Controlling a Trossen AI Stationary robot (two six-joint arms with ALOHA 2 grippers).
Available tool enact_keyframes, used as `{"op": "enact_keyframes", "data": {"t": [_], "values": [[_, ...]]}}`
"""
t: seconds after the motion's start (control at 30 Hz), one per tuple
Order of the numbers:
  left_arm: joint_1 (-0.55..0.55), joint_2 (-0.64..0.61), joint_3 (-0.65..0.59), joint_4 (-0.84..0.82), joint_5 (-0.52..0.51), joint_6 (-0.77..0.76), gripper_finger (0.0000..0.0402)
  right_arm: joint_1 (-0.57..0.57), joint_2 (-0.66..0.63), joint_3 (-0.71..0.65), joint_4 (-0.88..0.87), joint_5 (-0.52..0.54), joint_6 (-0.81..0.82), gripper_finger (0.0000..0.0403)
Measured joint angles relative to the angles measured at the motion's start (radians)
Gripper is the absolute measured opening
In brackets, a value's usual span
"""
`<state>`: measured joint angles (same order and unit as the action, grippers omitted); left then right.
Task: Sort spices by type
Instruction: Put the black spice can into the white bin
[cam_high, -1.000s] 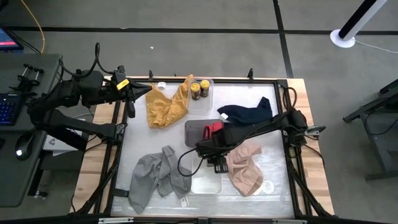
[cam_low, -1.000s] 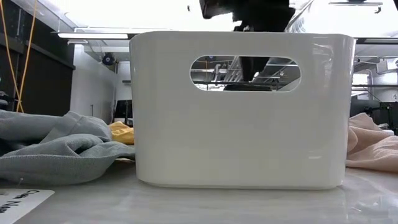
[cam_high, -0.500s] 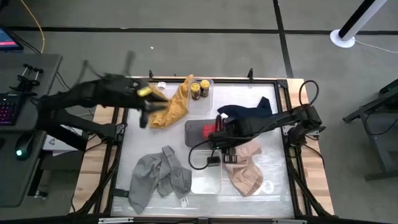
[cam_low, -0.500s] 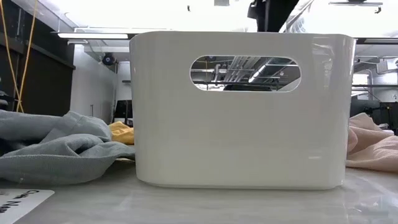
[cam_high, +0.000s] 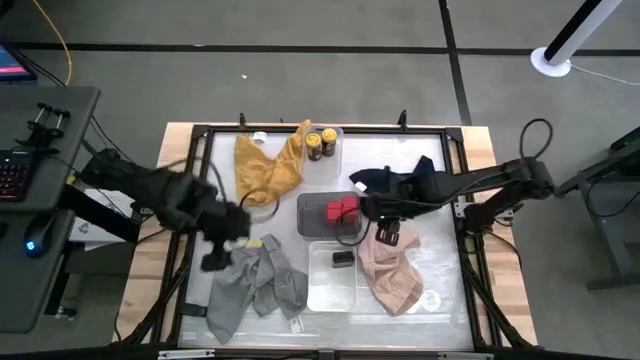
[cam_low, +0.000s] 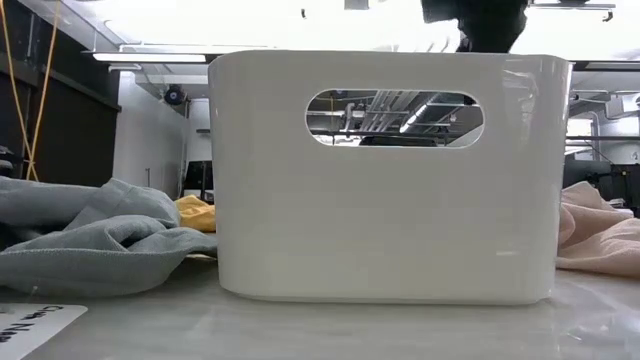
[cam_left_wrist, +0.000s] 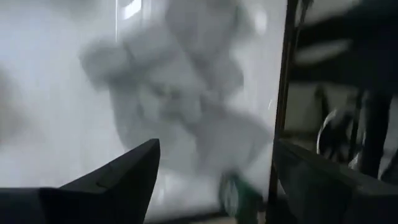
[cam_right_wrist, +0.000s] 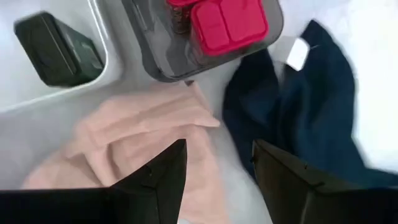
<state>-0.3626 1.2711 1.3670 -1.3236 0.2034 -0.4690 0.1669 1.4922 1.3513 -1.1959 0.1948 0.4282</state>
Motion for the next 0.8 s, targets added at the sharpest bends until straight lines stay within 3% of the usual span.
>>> {"op": "enact_keyframes", "data": {"t": [0.1,0.3,0.43,0.6,0.8], "values": [[-0.138,0.021,0.000,-0.097,-0.032,-0.102,0.0300,0.002,-0.071,-0.108,0.110,-0.012,0.052,0.0179],[-0.441,0.085,-0.035,-0.050,-0.207,-0.254,0.0299,0.005,-0.126,-0.207,0.235,-0.008,0.091,0.0179],[-0.598,0.139,-0.091,-0.010,-0.196,-0.363,0.0299,0.005,-0.126,-0.210,0.240,-0.008,0.068,0.0179],[-0.708,0.177,-0.150,0.099,-0.161,-0.507,0.0299,0.005,-0.126,-0.210,0.244,-0.008,0.041,0.0179],[-0.751,0.181,-0.229,0.229,-0.130,-0.661,0.0298,0.005,-0.126,-0.210,0.244,-0.008,0.040,0.0179]]}}
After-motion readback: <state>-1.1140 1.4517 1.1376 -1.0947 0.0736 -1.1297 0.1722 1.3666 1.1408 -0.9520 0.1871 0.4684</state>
